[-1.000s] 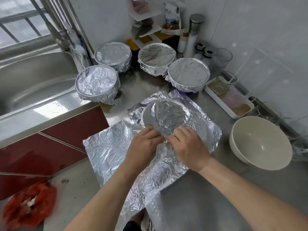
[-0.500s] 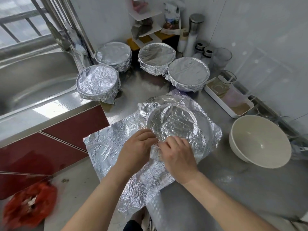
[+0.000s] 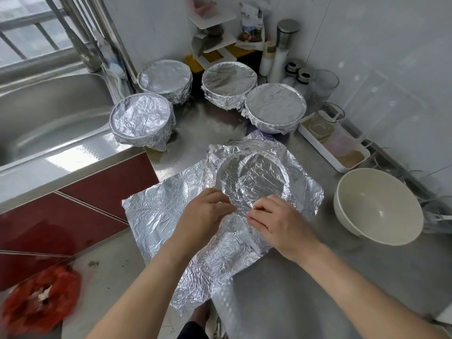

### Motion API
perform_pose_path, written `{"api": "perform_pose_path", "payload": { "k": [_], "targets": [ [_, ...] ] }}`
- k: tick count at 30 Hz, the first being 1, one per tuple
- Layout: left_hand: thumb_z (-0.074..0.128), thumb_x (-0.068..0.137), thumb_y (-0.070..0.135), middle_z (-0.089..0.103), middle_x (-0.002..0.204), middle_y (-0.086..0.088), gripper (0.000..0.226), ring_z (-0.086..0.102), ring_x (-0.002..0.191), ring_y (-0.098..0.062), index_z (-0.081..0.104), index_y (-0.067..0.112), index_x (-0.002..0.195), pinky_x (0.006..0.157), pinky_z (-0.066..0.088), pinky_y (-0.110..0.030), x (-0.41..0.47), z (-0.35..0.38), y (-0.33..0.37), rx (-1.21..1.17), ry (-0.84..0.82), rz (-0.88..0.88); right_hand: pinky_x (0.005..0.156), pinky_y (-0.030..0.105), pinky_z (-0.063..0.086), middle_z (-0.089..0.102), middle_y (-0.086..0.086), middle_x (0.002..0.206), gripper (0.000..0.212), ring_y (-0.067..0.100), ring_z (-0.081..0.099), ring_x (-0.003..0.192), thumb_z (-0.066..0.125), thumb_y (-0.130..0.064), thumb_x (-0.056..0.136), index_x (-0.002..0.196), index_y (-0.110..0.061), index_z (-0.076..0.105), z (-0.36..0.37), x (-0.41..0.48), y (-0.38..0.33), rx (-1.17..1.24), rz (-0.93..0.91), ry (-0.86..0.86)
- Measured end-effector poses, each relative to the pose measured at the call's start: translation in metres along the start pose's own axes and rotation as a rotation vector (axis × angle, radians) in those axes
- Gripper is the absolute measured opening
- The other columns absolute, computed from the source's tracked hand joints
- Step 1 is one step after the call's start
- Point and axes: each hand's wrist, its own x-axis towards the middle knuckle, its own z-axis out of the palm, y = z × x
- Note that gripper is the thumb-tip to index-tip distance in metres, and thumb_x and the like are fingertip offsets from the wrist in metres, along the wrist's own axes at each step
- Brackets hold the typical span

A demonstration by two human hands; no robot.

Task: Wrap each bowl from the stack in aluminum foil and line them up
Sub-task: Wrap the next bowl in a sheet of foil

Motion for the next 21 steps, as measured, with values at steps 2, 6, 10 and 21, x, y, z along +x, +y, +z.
{"api": "perform_pose_path", "payload": {
  "k": [2, 6, 10, 21],
  "targets": [
    [0.08, 0.076, 0.008, 0.072, 0.09, 0.004, 0.017, 0.063, 0.092, -0.021, 0.079, 0.017, 0.091, 0.069, 0.057, -0.034, -0.001, 0.001, -0.001, 0.001, 0.014, -0.005, 0.07, 0.033, 0.052, 0.061, -0.001, 0.089, 0.01, 0.018, 0.055, 0.079, 0.071, -0.019, 0.085, 0.091, -0.011, 0.071, 0.001, -0.001, -0.001, -0.007, -0.022, 0.013],
    [0.08, 0.075, 0.003, 0.072, 0.091, 0.003, 0.02, 0.063, 0.092, -0.021, 0.079, 0.016, 0.091, 0.073, 0.056, -0.032, -0.003, 0.003, 0.001, 0.011, 0.037, -0.004, 0.063, 0.033, 0.05, 0.061, 0.001, 0.085, 0.009, 0.019, 0.055, 0.075, 0.075, -0.01, 0.082, 0.089, -0.011, 0.069, 0.008, -0.002, -0.003, -0.123, -0.048, 0.048],
    [0.078, 0.079, 0.007, 0.072, 0.092, 0.002, 0.015, 0.063, 0.093, -0.02, 0.078, 0.014, 0.092, 0.074, 0.057, -0.033, -0.003, 0.003, 0.002, 0.02, 0.034, -0.008, 0.061, 0.03, 0.044, 0.056, 0.004, 0.076, 0.018, 0.021, 0.051, 0.069, 0.047, -0.004, 0.087, 0.084, -0.009, 0.065, 0.011, -0.002, -0.008, -0.234, -0.09, 0.103],
    [0.058, 0.091, 0.03, 0.071, 0.091, 0.004, 0.024, 0.059, 0.087, -0.016, 0.077, 0.016, 0.093, 0.075, 0.049, -0.027, 0.009, 0.004, 0.018, 0.01, 0.091, 0.054, 0.064, 0.031, 0.039, 0.051, 0.005, 0.077, 0.008, 0.022, 0.046, 0.071, 0.058, -0.009, 0.091, 0.086, -0.008, 0.064, 0.01, 0.008, -0.015, -0.282, -0.018, 0.211]
  ]
}}
